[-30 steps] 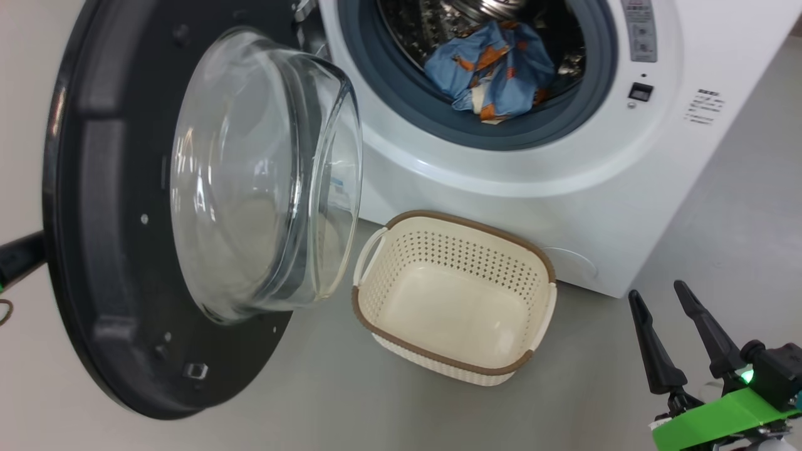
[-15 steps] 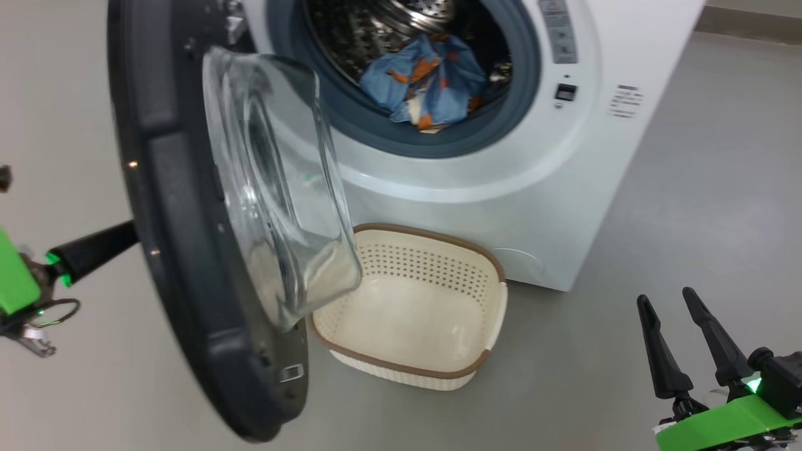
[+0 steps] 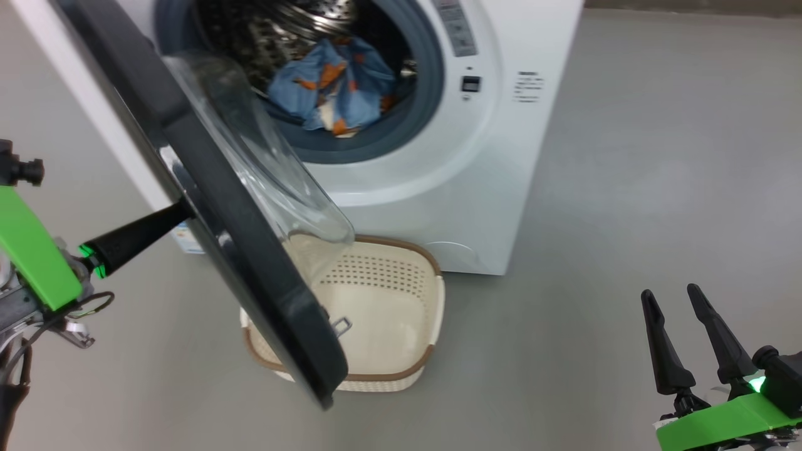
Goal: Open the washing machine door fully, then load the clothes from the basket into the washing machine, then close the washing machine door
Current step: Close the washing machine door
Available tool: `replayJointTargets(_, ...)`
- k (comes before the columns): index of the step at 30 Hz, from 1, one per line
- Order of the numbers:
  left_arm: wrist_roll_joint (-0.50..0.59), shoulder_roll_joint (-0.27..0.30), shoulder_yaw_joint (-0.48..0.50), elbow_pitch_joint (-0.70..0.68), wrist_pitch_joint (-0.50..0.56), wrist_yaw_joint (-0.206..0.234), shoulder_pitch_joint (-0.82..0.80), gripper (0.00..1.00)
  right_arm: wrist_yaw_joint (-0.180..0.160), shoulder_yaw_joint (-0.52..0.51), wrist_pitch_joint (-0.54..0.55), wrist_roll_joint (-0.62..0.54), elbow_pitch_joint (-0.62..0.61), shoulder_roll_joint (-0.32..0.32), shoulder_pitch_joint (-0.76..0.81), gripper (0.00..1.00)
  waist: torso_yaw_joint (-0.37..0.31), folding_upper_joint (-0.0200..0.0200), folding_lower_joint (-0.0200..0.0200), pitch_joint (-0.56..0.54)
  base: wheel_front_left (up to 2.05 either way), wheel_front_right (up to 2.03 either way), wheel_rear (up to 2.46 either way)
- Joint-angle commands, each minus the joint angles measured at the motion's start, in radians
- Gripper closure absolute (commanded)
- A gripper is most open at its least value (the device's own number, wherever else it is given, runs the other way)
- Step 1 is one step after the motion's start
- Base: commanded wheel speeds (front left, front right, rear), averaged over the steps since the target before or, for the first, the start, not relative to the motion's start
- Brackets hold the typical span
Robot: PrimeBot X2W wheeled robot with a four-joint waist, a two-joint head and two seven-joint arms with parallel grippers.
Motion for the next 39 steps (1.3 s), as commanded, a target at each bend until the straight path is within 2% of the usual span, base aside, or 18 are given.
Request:
replayJointTargets(1, 0.007, 0.028, 0.033, -0.030, -0.010, -0.008, -0.048, 1.00, 0.006, 0.015, -0.008, -0.016, -0.030, -0.011, -0.008, 0.00, -0.054, 0.0000, 0.0000, 0.011, 0.00, 0.00, 0.00)
replayJointTargets(10, 0.049, 0.032, 0.009, -0.011, -0.084, -0.008, -0.084, 1.00, 0.006, 0.010, -0.008, -0.015, -0.036, 0.009, -0.024, 0.00, -0.178, 0.0000, 0.0000, 0.034, 0.00, 0.00, 0.00)
replayJointTargets(20, 0.070, 0.039, -0.017, 0.036, -0.169, -0.008, -0.132, 1.00, 0.006, 0.004, -0.008, -0.015, -0.040, 0.022, -0.033, 0.00, -0.251, 0.0000, 0.0000, 0.053, 0.00, 0.00, 0.00)
replayJointTargets(27, 0.053, 0.051, -0.045, 0.040, -0.191, -0.008, -0.127, 1.00, 0.006, -0.004, -0.008, -0.016, -0.042, 0.025, -0.025, 0.00, -0.255, 0.0000, 0.0000, 0.049, 0.00, 0.00, 0.00)
replayJointTargets(39, 0.012, 0.088, -0.057, 0.017, -0.228, -0.008, 0.013, 1.00, 0.006, 0.008, -0.008, -0.015, -0.031, 0.023, -0.008, 0.00, -0.193, 0.0000, 0.0000, 0.004, 0.00, 0.00, 0.00)
